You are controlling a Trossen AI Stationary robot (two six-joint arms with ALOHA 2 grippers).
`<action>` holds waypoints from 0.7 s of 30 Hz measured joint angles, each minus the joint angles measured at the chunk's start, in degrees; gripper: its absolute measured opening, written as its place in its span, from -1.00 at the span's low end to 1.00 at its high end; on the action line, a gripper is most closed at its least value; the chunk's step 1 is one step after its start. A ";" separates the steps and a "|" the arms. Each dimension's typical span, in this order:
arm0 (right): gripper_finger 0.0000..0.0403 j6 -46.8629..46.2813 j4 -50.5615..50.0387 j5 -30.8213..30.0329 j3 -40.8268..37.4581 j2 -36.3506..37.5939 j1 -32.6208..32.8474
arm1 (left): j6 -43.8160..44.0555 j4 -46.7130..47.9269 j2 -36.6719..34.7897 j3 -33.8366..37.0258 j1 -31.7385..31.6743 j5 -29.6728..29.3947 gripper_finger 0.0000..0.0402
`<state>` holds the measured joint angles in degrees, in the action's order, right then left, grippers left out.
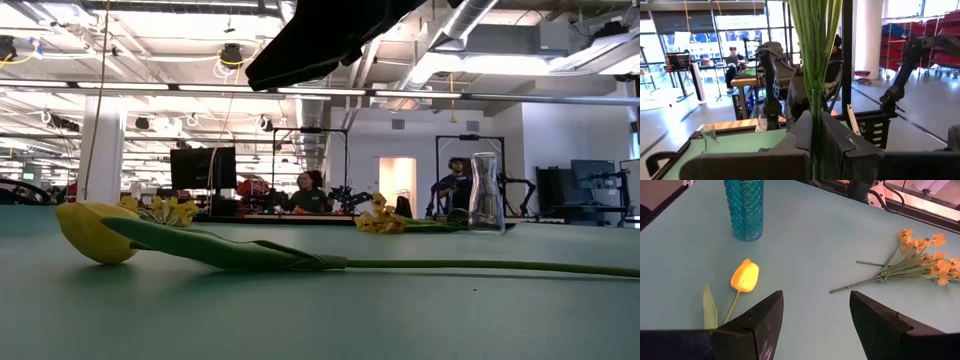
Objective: Sort flowers into vase by color
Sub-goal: Put the blue flowers into the blue flower vase
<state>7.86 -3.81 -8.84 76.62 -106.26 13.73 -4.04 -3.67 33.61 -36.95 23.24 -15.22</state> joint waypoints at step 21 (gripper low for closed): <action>0.30 -3.29 42.66 14.04 6.41 -23.90 0.91 | 1.67 0.40 -0.02 -3.49 0.02 2.95 -0.99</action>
<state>4.57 38.85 5.20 83.03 -130.16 14.64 -2.37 -3.27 33.59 -40.45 23.27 -12.27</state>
